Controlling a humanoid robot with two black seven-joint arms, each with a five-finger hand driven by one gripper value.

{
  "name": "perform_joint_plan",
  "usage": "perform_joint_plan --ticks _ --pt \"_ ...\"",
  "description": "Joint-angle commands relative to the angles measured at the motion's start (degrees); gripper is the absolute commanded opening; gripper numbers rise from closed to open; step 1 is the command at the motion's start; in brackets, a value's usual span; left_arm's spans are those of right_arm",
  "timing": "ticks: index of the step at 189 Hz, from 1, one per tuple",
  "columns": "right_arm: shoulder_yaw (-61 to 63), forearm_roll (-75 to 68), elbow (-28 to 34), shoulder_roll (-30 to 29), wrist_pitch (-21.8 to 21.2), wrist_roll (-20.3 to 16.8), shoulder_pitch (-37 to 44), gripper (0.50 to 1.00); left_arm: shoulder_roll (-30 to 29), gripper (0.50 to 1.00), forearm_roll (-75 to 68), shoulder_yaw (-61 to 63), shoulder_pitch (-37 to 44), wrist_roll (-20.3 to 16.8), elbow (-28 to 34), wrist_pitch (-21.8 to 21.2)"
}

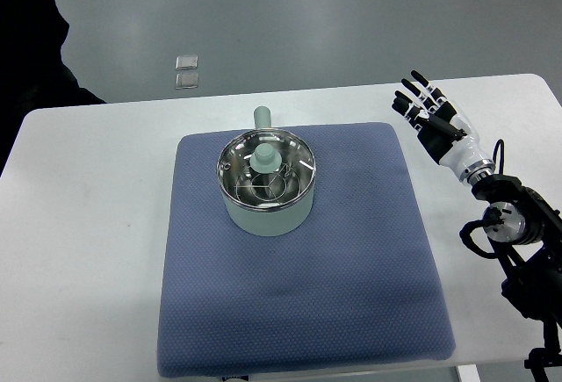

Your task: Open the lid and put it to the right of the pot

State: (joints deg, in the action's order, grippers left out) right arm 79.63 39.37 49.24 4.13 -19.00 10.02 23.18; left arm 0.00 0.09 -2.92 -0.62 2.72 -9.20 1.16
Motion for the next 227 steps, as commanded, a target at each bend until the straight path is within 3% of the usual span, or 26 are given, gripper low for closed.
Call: perform_joint_plan --ticks 1,227 --pt "0.0 0.0 -0.03 0.0 0.02 -0.09 0.02 0.926 0.0 1.0 0.0 0.02 0.09 0.0 0.24 -0.02" --pt "0.09 0.0 -0.03 0.88 -0.07 0.0 0.37 0.926 0.0 1.0 0.0 -0.15 0.0 -0.26 0.24 -0.11"
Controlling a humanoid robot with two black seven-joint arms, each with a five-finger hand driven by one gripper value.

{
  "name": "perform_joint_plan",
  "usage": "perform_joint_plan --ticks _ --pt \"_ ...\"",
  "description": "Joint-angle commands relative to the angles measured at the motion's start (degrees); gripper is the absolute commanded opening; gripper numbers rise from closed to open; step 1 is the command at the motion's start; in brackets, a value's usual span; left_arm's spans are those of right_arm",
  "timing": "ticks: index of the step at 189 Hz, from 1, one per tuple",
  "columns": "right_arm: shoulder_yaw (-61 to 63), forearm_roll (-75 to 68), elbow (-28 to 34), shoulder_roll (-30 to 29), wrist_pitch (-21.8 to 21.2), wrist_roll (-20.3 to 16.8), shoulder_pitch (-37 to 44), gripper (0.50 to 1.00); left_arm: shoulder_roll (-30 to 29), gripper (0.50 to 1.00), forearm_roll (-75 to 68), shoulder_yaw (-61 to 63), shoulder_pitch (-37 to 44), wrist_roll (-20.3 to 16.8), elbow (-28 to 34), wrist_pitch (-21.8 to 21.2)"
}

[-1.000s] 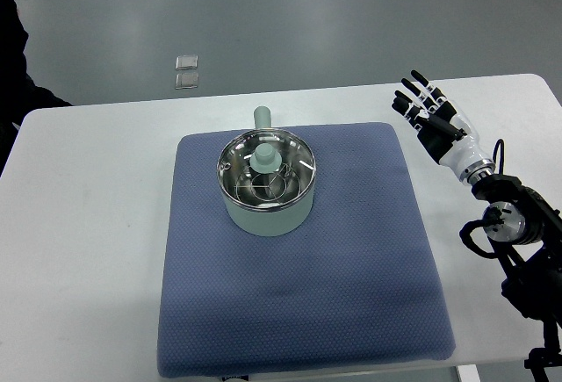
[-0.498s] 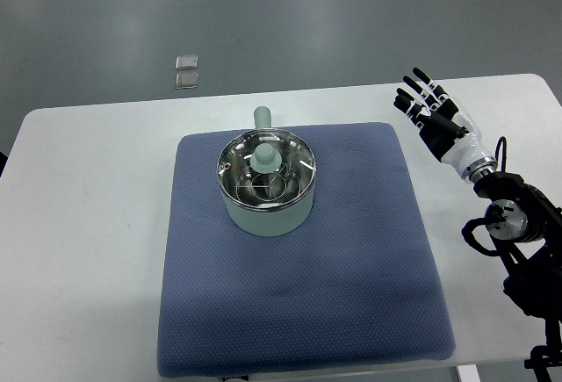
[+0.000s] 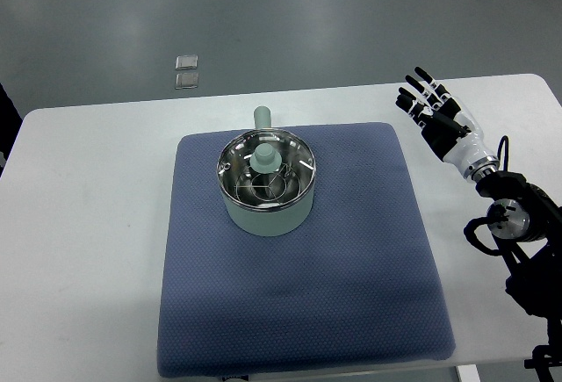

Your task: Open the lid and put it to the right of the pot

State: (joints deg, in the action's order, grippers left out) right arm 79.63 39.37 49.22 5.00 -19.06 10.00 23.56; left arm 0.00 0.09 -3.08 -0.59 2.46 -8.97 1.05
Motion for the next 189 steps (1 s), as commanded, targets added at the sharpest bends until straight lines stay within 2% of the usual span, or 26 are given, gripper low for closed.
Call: perform_joint_plan --ticks 1,60,107,108,126,136,137,155,156,158,177,178,189 --pt "0.09 0.0 0.0 0.01 -0.01 0.02 0.0 0.926 0.0 1.0 0.0 0.0 -0.02 0.0 0.0 0.01" --pt "0.09 0.0 0.88 0.27 -0.01 0.02 0.79 0.924 0.0 1.0 0.0 0.0 -0.02 0.0 0.0 0.01" --pt "-4.48 -0.17 1.58 4.23 -0.54 1.34 3.07 0.924 0.0 1.0 0.0 0.0 -0.02 0.0 0.0 0.01" --pt "-7.01 -0.09 1.93 6.31 -0.54 2.73 4.29 0.921 0.0 1.0 0.0 0.0 -0.02 0.0 0.0 0.01" --pt "-13.71 -0.09 2.9 10.9 -0.54 5.82 7.11 0.917 0.0 1.0 0.0 0.0 0.06 0.0 0.0 0.01" --pt "-13.71 -0.09 2.9 10.91 -0.54 5.82 7.12 0.917 0.0 1.0 0.0 0.0 0.07 0.0 0.0 0.01" --pt "-17.54 -0.09 3.95 13.25 -0.45 7.39 9.29 0.915 0.0 1.0 0.0 0.0 -0.02 0.0 0.0 0.01" --pt "-20.74 0.0 4.92 15.12 -0.54 8.11 11.07 0.915 0.0 1.0 0.0 0.0 -0.02 0.0 0.0 0.01" --pt "-24.57 0.0 6.49 17.65 -0.45 8.63 13.42 0.915 0.0 1.0 0.0 0.0 -0.02 0.0 0.0 0.01" --pt "-25.48 0.0 6.94 18.28 -0.45 8.81 14.06 0.913 0.0 1.0 0.0 0.0 -0.02 0.0 0.0 0.01" --pt "-29.53 0.09 8.26 20.75 -0.45 9.34 16.7 0.915 0.0 1.0 0.0 0.0 0.07 0.0 0.0 0.01" --pt "-33.8 0.52 10.09 22.84 -0.62 9.95 19.57 0.915 0.0 1.0 0.0 0.0 -0.02 0.0 0.0 0.01" --pt "-37.44 0.97 11.87 24.53 -0.71 10.48 22.41 0.915 0.0 1.0 0.0 0.0 -0.02 0.0 0.0 0.01"
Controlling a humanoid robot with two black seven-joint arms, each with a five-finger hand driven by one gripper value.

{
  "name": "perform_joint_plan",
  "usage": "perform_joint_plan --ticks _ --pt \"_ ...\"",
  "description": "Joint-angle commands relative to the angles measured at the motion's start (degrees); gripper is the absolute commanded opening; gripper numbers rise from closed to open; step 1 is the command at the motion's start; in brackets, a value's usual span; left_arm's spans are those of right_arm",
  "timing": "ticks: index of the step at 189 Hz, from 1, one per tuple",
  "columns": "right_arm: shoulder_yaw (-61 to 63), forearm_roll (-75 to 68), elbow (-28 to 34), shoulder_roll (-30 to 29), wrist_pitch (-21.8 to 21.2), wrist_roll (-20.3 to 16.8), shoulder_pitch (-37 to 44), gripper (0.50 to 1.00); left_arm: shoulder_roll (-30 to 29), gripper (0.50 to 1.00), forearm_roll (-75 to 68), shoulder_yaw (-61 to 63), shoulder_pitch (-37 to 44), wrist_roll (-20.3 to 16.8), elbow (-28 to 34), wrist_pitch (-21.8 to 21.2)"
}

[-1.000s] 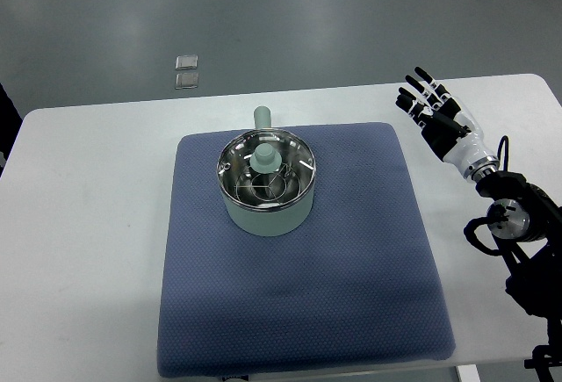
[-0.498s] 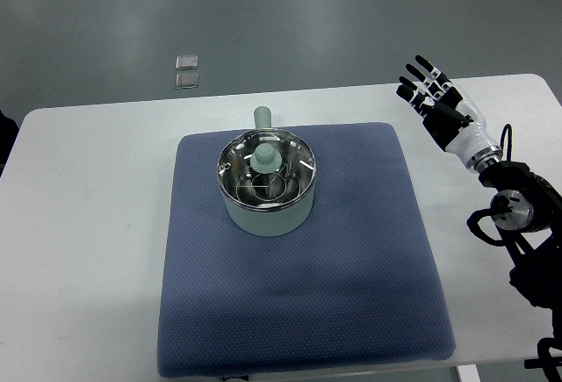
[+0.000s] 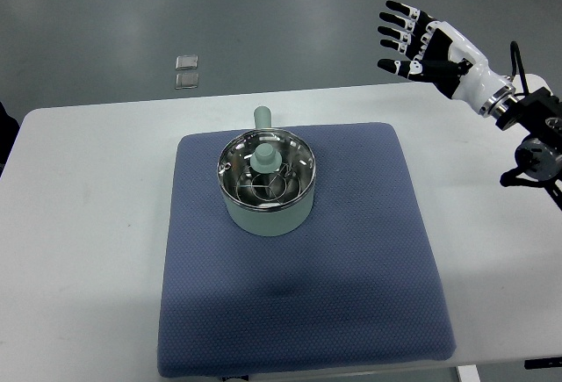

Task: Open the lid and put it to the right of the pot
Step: 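Swing the right hand over the pot toward the lid knob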

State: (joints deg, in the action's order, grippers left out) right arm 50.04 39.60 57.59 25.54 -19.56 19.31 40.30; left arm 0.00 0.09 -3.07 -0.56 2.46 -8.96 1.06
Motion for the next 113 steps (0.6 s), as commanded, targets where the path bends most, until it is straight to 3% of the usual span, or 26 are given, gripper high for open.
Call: perform_joint_plan --ticks 1,7,8,31,41,42,57,58,62,113 --pt "-7.85 0.74 3.5 3.99 -0.21 1.17 5.67 0.915 0.0 1.0 0.0 0.0 -0.06 0.0 0.0 -0.01" --pt "-7.85 0.74 3.5 3.99 -0.21 1.17 5.67 0.915 0.0 1.0 0.0 0.0 -0.06 0.0 0.0 -0.01" --pt "-12.38 1.44 5.32 6.34 -0.21 1.52 9.5 0.915 0.0 1.0 0.0 0.0 -0.06 0.0 0.0 -0.01" --pt "-21.73 3.11 9.21 9.44 -0.3 1.61 19.02 0.915 0.0 1.0 0.0 0.0 0.03 0.0 0.0 -0.01" --pt "-21.74 3.12 9.21 9.44 -0.3 1.61 19.03 0.915 0.0 1.0 0.0 0.0 0.03 0.0 0.0 -0.01" --pt "-25.83 3.99 10.08 9.44 -0.21 1.61 23.55 0.915 0.0 1.0 0.0 0.0 0.03 0.0 0.0 -0.01" --pt "-28.42 4.61 10.44 9.52 -0.21 1.52 26.5 0.915 0.0 1.0 0.0 0.0 0.03 0.0 0.0 -0.01" --pt "-32.16 5.74 10.87 9.52 -0.21 1.52 30.76 0.915 0.0 1.0 0.0 0.0 -0.05 0.0 0.0 -0.01" --pt "-33.69 6.28 11.05 9.44 -0.21 1.52 32.56 0.915 0.0 1.0 0.0 0.0 0.03 0.0 0.0 -0.01" --pt "-50.48 14.63 13.95 8.03 -0.21 1.52 48.39 0.917 0.0 1.0 0.0 0.0 -0.06 0.0 0.0 -0.01"
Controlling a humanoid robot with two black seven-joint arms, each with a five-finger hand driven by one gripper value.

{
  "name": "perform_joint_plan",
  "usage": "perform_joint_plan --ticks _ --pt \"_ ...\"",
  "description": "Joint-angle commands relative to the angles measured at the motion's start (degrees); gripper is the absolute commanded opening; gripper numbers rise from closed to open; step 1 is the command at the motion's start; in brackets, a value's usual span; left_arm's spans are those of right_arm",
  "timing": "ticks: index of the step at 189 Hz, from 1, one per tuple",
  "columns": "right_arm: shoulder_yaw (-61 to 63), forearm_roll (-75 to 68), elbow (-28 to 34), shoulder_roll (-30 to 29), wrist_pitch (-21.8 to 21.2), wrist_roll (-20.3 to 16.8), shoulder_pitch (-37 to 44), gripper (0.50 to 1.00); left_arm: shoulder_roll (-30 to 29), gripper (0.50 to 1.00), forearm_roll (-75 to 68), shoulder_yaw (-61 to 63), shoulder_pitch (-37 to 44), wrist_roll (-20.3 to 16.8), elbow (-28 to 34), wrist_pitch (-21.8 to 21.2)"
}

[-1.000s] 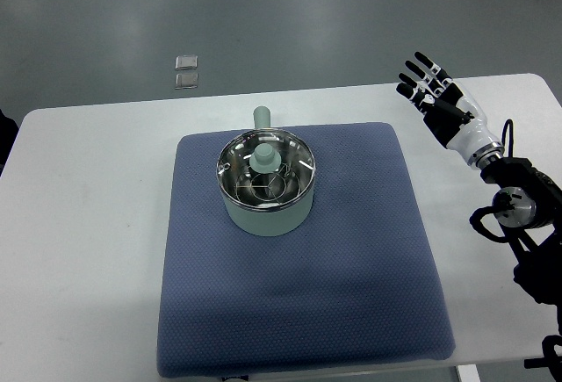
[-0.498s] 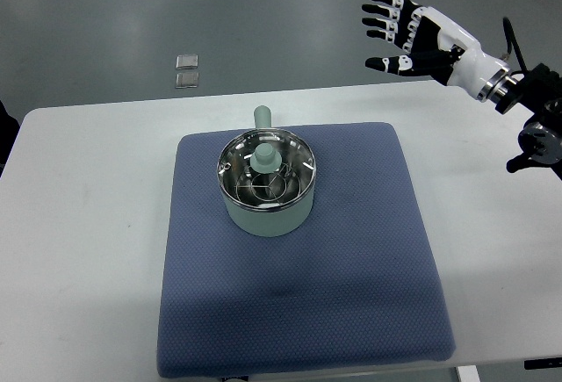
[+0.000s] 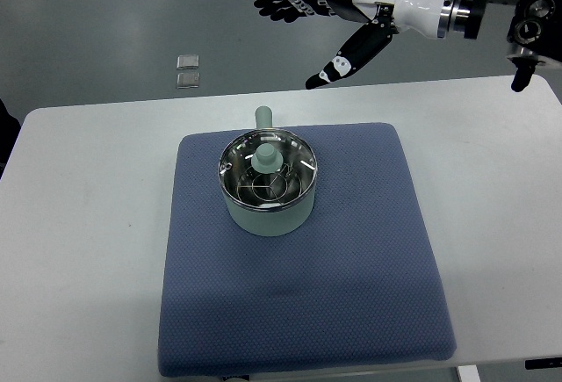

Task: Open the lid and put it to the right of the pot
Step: 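Swing the right hand over the pot toward the lid knob, then lower the right hand and close fingers around the mint-green lid knob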

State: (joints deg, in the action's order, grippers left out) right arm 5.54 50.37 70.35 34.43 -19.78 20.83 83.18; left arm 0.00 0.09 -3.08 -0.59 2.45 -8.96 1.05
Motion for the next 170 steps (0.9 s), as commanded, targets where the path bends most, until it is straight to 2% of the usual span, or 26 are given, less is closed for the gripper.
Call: perform_joint_plan --ticks 1,36,86,87,95,105,106,108,125,126,136,150,151,170 --pt "-6.5 4.2 1.36 -1.12 0.1 0.0 5.93 0.917 0.0 1.0 0.0 0.0 0.06 0.01 0.0 0.01" --pt "-12.39 12.12 1.72 -4.98 0.27 -0.09 11.21 0.919 0.0 1.0 0.0 0.0 0.06 0.01 0.0 0.01" --pt "-18.63 13.44 1.63 -10.08 1.5 -0.7 16.22 0.917 0.0 1.0 0.0 0.0 0.06 0.01 0.0 0.01" --pt "-20.29 14.05 1.54 -11.65 2.9 -1.05 17.27 0.917 0.0 1.0 0.0 0.0 -0.03 0.01 0.0 0.01" --pt "-21.97 14.67 1.37 -12.98 4.49 -1.49 18.24 0.917 0.0 1.0 0.0 0.0 -0.03 0.01 0.0 0.01" --pt "-21.97 14.67 1.36 -12.98 4.49 -1.49 18.24 0.917 0.0 1.0 0.0 0.0 -0.03 0.01 0.0 0.01" --pt "-23.54 15.45 0.84 -14.72 6.32 -2.19 18.85 0.917 0.0 1.0 0.0 0.0 -0.03 0.01 0.0 0.01" --pt "-23.9 15.72 0.75 -15.09 6.77 -2.37 18.94 0.917 0.0 1.0 0.0 0.0 -0.03 0.01 0.0 0.01" --pt "-25.14 16.34 -0.04 -16.67 7.92 -2.81 19.03 0.915 0.0 1.0 0.0 0.0 -0.03 0.01 0.0 0.01" --pt "-25.66 16.77 -1.09 -18.24 8.18 -2.81 18.86 0.911 0.0 1.0 0.0 0.0 -0.03 0.01 0.0 0.01" --pt "-26.28 17.22 -1.89 -20.19 8.36 -2.9 18.86 0.903 0.0 1.0 0.0 0.0 -0.03 0.01 0.0 0.01" --pt "-26.72 17.39 -1.98 -20.63 8.45 -2.9 18.86 0.899 0.0 1.0 0.0 0.0 0.06 0.01 0.0 0.01" --pt "-27.68 17.57 -2.67 -21.5 8.53 -2.99 18.77 0.873 0.0 1.0 0.0 0.0 -0.03 0.01 0.0 0.01" --pt "-28.65 17.57 -4.44 -23.09 10.12 -2.99 18.24 0.842 0.0 1.0 0.0 0.0 0.06 0.01 0.0 0.01"
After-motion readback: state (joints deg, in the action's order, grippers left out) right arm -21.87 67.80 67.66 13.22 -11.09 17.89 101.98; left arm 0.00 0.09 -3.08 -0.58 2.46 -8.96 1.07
